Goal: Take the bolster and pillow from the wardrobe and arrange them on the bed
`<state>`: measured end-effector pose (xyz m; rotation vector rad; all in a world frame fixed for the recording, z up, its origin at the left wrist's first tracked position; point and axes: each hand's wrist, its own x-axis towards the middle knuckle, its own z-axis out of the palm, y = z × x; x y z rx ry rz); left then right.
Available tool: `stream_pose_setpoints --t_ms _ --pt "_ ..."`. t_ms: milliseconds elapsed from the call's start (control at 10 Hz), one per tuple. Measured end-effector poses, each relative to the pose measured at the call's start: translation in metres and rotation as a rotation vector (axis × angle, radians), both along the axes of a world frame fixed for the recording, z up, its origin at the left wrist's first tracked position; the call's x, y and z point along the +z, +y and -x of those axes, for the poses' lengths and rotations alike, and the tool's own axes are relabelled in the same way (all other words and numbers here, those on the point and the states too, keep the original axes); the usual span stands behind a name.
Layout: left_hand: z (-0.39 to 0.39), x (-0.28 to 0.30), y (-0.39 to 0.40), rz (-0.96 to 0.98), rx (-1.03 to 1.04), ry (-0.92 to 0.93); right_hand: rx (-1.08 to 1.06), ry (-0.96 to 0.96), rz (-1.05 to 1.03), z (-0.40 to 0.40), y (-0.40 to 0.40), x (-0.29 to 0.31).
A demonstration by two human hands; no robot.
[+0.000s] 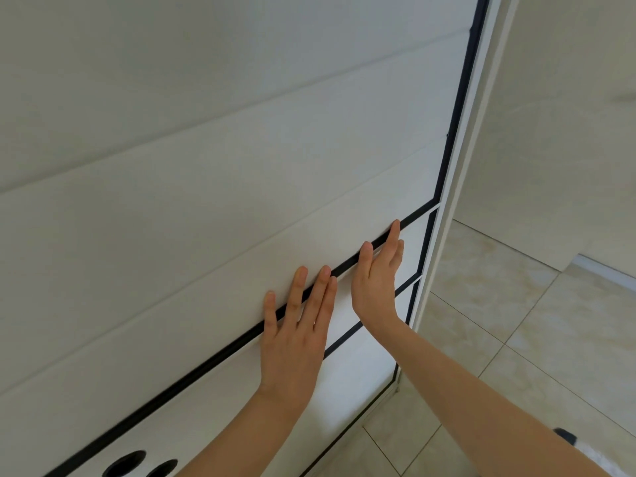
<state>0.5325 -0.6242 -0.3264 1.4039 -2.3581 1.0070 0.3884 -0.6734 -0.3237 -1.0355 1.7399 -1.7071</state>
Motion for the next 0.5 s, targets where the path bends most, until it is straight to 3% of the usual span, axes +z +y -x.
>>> stream_pose_setpoints --t_ms 300,400,500 --pt "0.006 -0.003 0.005 -0.043 0.018 0.021 0.062 0.071 -0.027 0.011 0.007 0.005" --pt "0.011 0.001 0.01 -0.076 -0.034 0.135 0.13 0.073 -0.104 0.022 0.013 0.015" --pt "0.004 -0.016 0.023 -0.191 -0.279 0.228 0.147 0.115 -0.203 0.04 0.03 0.021"
